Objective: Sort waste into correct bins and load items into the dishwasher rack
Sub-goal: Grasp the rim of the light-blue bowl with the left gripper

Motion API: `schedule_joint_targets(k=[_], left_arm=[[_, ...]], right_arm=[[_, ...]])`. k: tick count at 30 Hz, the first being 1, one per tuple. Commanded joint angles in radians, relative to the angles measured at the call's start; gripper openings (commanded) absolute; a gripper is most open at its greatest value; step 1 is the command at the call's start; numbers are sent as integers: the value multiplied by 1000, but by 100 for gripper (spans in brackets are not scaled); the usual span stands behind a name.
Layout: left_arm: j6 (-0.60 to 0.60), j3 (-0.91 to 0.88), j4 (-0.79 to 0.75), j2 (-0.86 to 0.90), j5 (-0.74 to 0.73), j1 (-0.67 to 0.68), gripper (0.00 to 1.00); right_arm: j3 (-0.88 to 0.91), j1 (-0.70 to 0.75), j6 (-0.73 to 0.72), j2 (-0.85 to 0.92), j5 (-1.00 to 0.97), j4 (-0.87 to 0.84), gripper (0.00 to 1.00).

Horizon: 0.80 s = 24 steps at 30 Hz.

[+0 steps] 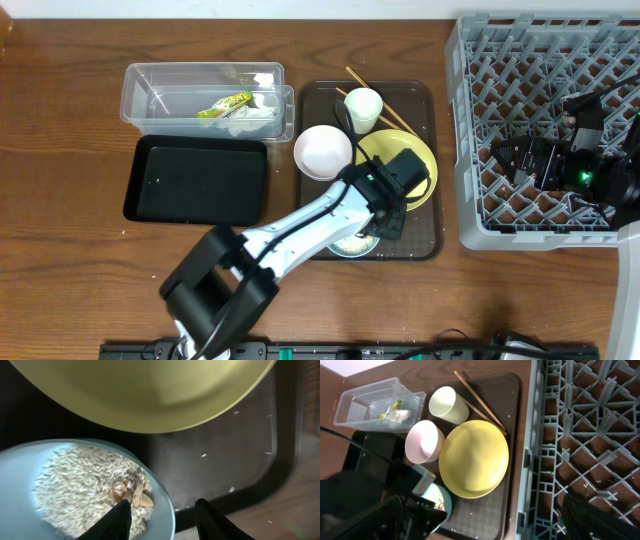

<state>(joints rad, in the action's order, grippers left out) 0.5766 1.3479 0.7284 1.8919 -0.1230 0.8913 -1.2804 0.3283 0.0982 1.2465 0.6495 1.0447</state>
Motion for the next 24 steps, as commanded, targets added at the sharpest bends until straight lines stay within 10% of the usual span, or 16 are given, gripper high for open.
schedule_joint_targets(k=[1,9,24], left_arm=[[24,-3,-2,35,19,3,44],[24,-3,-9,51,19,12,20],[23,1,-8,79,7,18,6]], right_arm=[[-21,11,4,-5,2,4,99],[-21,11,4,-5,2,7,99],[-21,11,4,-5,2,7,99]])
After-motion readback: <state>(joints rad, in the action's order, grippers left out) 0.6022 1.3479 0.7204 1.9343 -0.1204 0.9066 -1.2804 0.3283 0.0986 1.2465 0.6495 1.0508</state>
